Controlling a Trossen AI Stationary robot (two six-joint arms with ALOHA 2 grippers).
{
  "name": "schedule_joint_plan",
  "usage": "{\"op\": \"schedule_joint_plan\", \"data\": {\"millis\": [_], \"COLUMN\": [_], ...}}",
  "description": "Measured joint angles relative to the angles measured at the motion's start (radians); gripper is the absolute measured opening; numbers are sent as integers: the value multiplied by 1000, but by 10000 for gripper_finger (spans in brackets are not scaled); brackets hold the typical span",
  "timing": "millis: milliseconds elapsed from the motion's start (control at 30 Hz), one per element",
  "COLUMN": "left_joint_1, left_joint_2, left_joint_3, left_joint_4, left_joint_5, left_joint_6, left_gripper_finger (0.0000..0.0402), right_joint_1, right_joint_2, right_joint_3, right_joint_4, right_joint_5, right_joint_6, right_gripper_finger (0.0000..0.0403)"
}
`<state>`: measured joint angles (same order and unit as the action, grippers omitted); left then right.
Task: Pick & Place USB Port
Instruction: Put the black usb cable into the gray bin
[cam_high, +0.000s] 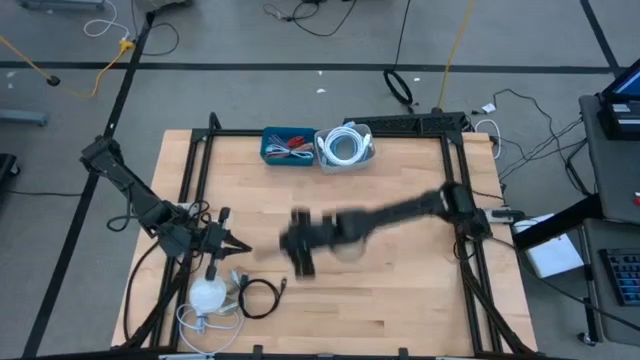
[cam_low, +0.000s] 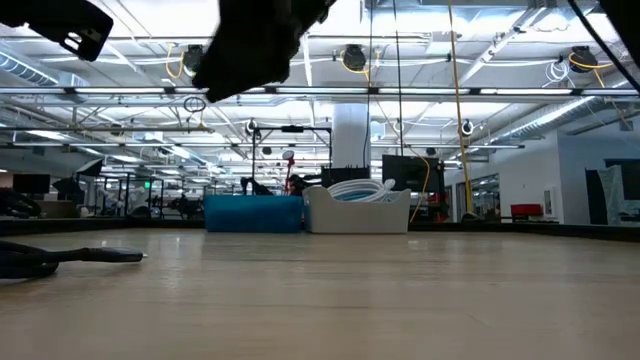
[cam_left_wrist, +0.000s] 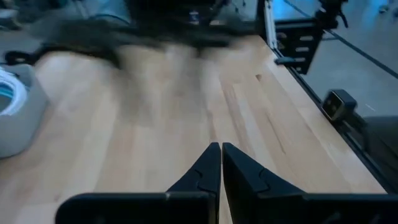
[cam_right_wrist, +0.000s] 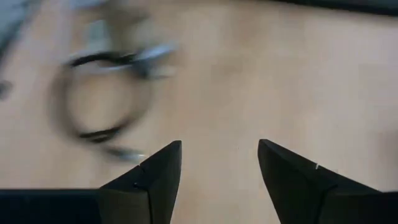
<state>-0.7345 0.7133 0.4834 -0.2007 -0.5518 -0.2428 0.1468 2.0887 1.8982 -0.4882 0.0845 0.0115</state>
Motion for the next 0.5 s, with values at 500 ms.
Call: {"op": "schedule_joint_plan", "data": {"millis": [500], "left_joint_1": [0], "left_joint_2": [-166], "left_joint_3": [1], "left_joint_4": [15], "left_joint_5": [-104], "left_joint_6": [90], "left_gripper_finger": [21], "right_joint_1": [214], "right_joint_2": [61], "right_joint_3": [-326], "right_joint_4": [560], "right_joint_5": [225], "right_joint_6": [427], "right_gripper_finger": [208]}}
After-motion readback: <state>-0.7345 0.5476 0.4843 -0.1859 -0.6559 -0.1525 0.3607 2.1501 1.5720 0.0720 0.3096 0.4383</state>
